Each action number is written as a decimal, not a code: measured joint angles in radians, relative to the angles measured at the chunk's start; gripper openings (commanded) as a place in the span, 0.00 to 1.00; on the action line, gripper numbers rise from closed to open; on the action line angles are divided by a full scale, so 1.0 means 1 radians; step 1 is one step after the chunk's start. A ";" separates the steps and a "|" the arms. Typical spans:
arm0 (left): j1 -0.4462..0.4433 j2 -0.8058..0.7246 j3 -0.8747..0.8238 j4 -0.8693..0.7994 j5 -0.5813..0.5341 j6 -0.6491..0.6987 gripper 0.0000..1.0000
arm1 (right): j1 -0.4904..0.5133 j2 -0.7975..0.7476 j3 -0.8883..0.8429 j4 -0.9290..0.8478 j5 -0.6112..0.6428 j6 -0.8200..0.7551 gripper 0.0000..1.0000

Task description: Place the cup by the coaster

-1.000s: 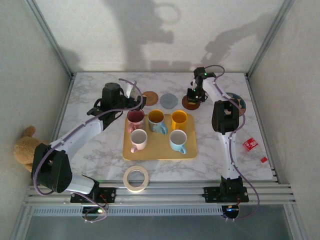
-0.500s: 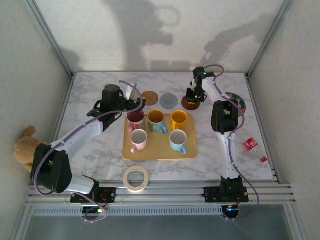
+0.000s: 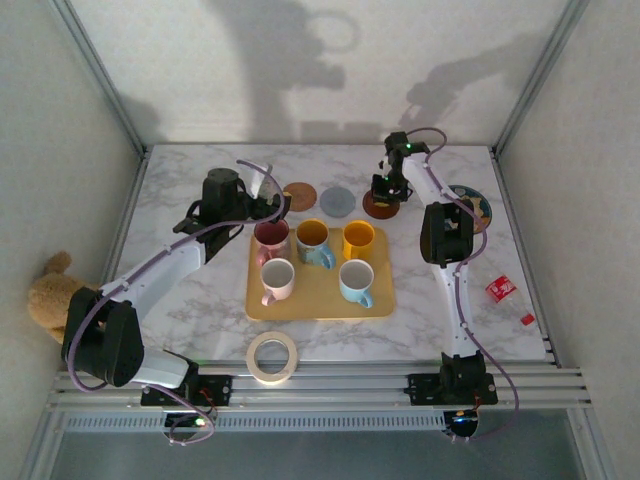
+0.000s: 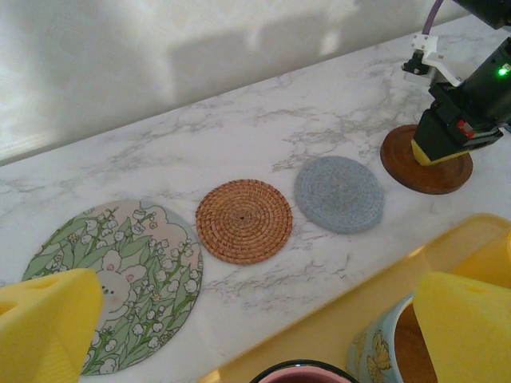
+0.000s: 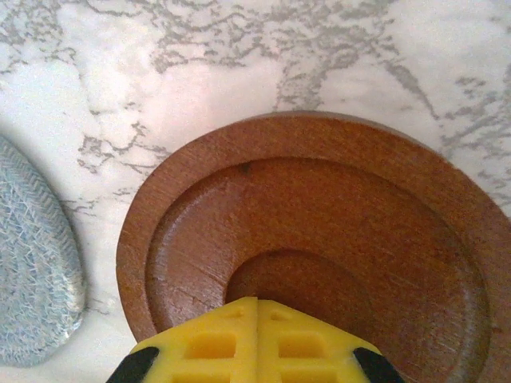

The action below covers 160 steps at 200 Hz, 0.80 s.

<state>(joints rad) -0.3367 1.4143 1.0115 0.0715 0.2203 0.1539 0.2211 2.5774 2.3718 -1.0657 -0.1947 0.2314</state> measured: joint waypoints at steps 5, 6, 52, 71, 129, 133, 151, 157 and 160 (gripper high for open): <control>0.000 0.000 0.000 0.000 0.000 0.000 1.00 | 0.000 0.003 0.004 -0.001 0.000 0.000 0.00; 0.000 0.000 0.000 0.000 0.000 0.000 1.00 | 0.000 0.004 0.005 -0.001 0.000 0.000 0.00; 0.001 0.000 0.000 0.000 0.000 0.000 1.00 | 0.000 0.007 0.011 -0.005 -0.001 0.000 0.00; 0.001 0.000 0.000 0.000 0.000 0.000 1.00 | 0.000 0.007 0.011 -0.005 -0.002 0.000 0.00; 0.001 0.000 -0.002 0.007 0.003 0.000 1.00 | 0.005 0.007 0.009 -0.004 -0.013 0.002 0.00; 0.001 0.000 -0.003 0.007 0.003 0.000 1.00 | 0.006 0.007 0.009 -0.004 -0.013 0.004 0.00; 0.001 0.000 -0.008 0.007 0.003 0.000 1.00 | 0.011 0.007 0.009 -0.004 -0.014 0.008 0.00; 0.001 0.000 -0.009 0.007 0.003 0.000 1.00 | 0.012 0.007 0.009 -0.004 -0.015 0.008 0.00; 0.001 0.000 -0.010 0.007 0.003 0.000 1.00 | 0.013 0.007 0.009 -0.004 -0.015 0.008 0.00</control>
<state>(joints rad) -0.3355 1.4147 1.0016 0.0788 0.2234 0.1539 0.2337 2.5843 2.3806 -1.0695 -0.2100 0.2398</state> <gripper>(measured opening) 0.996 0.040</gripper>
